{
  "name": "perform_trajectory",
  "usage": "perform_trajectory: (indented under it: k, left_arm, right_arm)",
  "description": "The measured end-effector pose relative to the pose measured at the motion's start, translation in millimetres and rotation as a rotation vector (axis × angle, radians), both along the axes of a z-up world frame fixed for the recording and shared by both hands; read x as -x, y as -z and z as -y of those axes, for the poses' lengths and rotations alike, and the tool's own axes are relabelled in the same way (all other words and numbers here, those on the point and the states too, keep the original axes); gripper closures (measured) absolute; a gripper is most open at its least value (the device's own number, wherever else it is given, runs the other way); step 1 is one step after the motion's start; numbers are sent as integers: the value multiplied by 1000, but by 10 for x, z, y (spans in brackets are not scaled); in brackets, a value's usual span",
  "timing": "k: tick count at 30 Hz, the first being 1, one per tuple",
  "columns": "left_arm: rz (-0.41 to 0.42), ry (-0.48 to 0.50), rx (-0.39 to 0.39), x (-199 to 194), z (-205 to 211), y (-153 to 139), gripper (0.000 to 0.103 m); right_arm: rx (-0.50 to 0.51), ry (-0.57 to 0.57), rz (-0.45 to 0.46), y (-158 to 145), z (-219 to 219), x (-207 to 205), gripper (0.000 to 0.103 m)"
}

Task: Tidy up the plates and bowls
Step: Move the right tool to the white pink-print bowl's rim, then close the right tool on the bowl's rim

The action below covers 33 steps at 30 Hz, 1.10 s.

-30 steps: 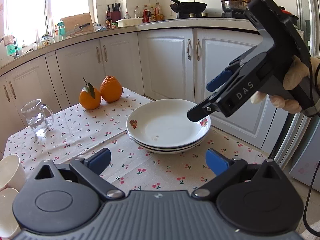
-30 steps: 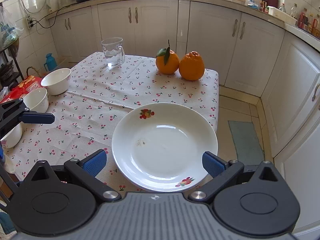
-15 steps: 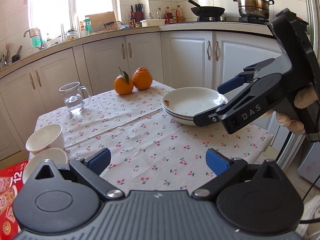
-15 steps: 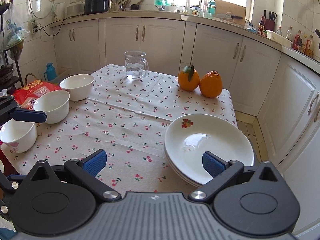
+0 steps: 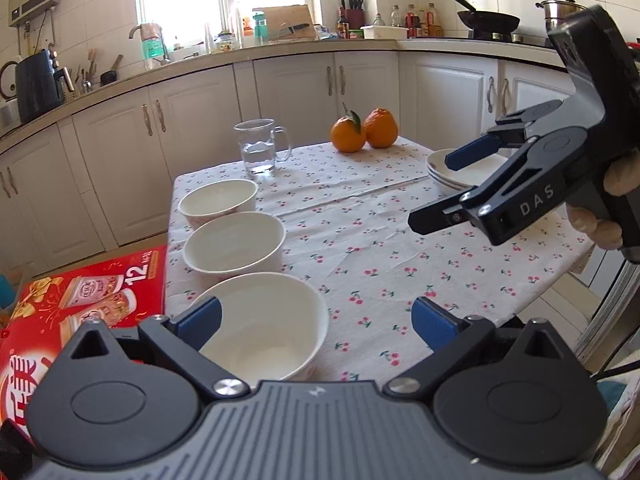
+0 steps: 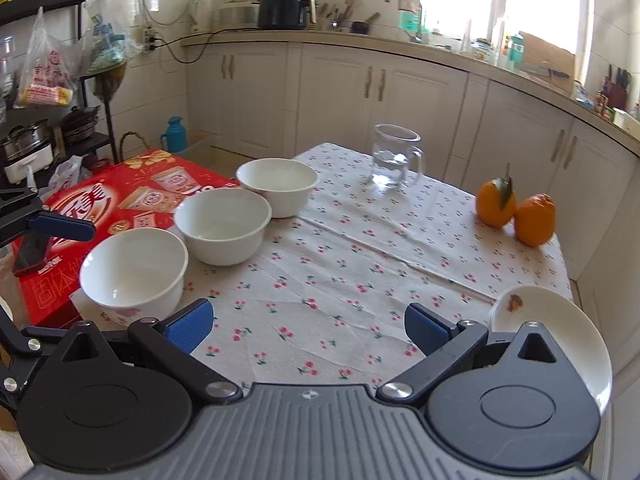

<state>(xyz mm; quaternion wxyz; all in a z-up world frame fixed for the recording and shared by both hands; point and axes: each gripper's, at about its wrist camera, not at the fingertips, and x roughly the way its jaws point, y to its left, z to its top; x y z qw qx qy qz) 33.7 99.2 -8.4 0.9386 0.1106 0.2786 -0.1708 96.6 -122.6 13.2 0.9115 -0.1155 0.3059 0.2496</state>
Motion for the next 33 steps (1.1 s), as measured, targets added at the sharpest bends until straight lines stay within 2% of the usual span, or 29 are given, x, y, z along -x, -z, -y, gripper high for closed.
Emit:
perform_trajectory:
  k: [9, 19, 22, 29, 33]
  left_arm:
    - [-49, -89, -25, -20, -283, 327, 2]
    - [-72, -52, -26, -155, -326, 459, 4]
    - [-80, -41, -23, -187, -337, 484, 5]
    - [-92, -24, 0, -218, -387, 492, 16]
    - [-98, -23, 9, -236, -399, 497, 18]
  right_arm:
    - [-41, -155, -68, 11, -557, -151, 0]
    - [-48, -218, -178, 256, -918, -304, 1]
    - [-38, -248, -195, 302, -1012, -329, 5]
    - [-44, -297, -251, 397, -1165, -436, 22]
    - [-47, -309, -272, 436, -1202, -490, 29]
